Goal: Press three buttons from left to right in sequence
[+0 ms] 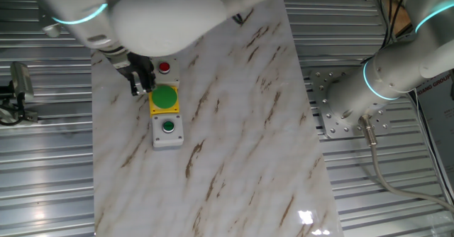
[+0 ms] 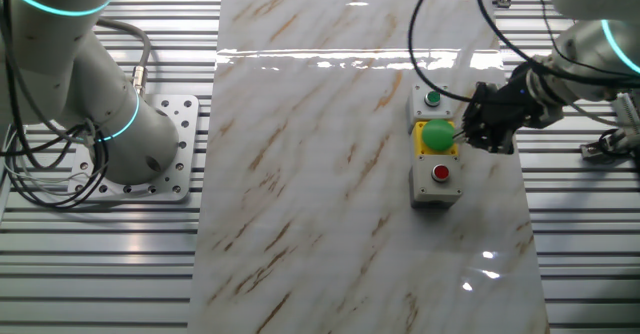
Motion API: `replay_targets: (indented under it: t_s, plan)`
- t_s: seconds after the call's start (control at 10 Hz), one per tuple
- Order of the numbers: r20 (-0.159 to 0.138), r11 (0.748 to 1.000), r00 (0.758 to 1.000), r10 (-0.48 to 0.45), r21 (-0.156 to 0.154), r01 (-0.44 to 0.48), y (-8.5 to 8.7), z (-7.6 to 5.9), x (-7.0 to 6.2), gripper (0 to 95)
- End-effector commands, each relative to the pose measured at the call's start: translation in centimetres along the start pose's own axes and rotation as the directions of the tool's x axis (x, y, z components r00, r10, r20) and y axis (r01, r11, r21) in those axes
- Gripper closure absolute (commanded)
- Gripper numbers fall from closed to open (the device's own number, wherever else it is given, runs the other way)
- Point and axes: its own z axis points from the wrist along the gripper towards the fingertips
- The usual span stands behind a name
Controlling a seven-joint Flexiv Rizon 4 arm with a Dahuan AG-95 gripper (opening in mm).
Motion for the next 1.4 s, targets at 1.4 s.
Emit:
replay_targets:
  t_s: [1.4]
  plan:
    - [0.024, 0.999, 0.998, 0.054, 0.000, -0.054, 1.5, 1.4, 0.9, 95.0]
